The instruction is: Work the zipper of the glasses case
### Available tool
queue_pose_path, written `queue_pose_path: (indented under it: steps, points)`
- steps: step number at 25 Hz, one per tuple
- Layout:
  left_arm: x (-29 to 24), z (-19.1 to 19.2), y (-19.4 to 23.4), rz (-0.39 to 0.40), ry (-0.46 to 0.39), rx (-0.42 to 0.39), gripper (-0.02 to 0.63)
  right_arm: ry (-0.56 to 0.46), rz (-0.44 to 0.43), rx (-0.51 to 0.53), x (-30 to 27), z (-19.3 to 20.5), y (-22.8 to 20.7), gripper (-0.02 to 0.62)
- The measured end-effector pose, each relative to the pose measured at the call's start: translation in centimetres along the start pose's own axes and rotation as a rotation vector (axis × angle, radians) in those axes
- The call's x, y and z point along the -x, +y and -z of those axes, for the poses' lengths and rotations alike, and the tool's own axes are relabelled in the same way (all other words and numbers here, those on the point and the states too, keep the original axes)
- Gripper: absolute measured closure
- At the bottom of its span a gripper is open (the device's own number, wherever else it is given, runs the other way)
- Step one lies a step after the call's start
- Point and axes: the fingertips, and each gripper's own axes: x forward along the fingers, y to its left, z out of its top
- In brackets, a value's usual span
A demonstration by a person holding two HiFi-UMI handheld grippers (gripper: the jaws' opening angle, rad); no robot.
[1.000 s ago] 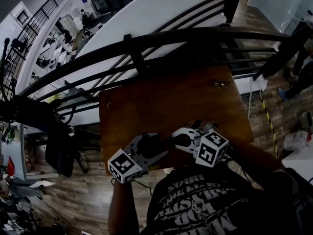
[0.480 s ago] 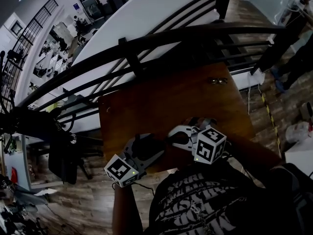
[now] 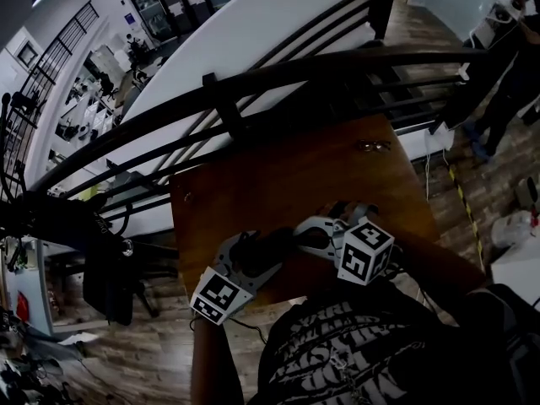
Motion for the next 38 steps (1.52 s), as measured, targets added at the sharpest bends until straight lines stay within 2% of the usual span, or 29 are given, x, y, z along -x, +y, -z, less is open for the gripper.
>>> queue_pose_path:
  steps: [3,14,16,19,21,23,29,35,38]
  points:
    - [0.8,0.3,0.6,-0.012,0.058,-0.027,0.29,0.008,0.006,-0.016,0.5,-0.1,-0.5,0.597]
    - [1.8,0.3,1.2,-0.022,0.15,-0.079,0.288,0.058,0.004,0.018,0.3,0.8,-0.7,0.597]
    - [0.8,1.0,1.1,-0.021,0.217,-0.137,0.278,0.066,-0.003,0.04,0.1,0.7,-0.5,0.597]
    - [-0.6,1.0,1.2,-0.034,0.31,-0.275,0.276,0.072,-0.022,0.08,0.0,0.3,-0.2,0.597]
    - [-1.3,0.6,1.0,-0.007,0.354,-0.364,0.276,0.072,-0.033,0.094,0.0,0.1,0.1,0.597]
    - [-2.0,0.5,0.5,0.043,0.385,-0.417,0.276,0.067,-0.04,0.097,0.0,0.0,0.1,0.597]
    - [-3.2,0.8,-1.3,0.115,0.397,-0.446,0.276,0.051,-0.036,0.096,-0.1,0.5,0.8,0.597]
    - [-4.7,2.6,-1.9,0.116,0.454,-0.465,0.276,0.03,-0.028,0.092,0.8,-0.3,0.5,0.597]
    - [-5.3,2.8,-2.0,0.099,0.443,-0.46,0.276,0.023,-0.023,0.1,0.8,-0.5,0.5,0.597]
